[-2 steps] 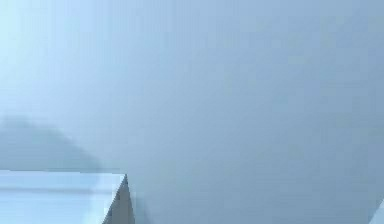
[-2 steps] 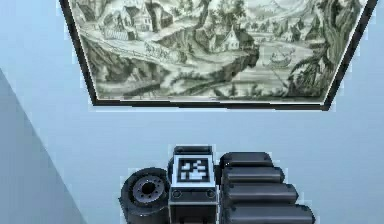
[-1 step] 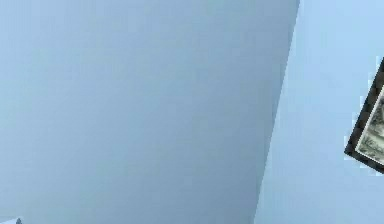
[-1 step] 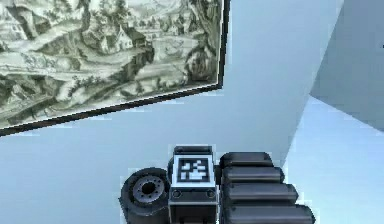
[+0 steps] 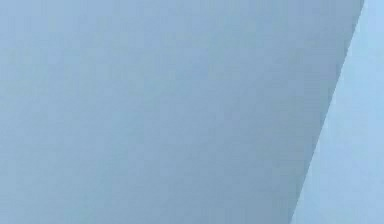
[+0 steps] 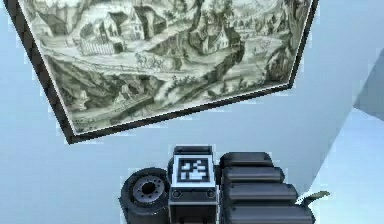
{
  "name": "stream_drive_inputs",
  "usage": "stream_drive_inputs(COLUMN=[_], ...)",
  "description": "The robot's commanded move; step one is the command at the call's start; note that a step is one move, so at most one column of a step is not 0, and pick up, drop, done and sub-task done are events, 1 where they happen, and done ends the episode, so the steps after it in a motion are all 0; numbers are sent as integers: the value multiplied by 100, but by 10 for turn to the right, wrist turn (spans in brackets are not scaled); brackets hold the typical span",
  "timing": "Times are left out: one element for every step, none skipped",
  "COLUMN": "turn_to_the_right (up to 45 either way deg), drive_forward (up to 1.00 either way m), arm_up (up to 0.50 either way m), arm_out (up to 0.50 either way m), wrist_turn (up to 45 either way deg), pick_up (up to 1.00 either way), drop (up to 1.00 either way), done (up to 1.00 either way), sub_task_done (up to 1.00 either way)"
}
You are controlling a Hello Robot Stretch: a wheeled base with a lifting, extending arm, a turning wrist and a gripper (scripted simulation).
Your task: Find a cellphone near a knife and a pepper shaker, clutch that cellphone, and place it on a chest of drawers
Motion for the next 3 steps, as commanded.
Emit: stream_drive_inputs(turn_to_the_right=[450, 450, 450], drive_forward=[0, 0, 0], arm_up=[0, 0, 0], arm_out=[0, 0, 0], wrist_turn=[0, 0, 0], pick_up=[0, 0, 0], drop=[0, 0, 0], done=[0, 0, 0], sub_task_done=[0, 0, 0])
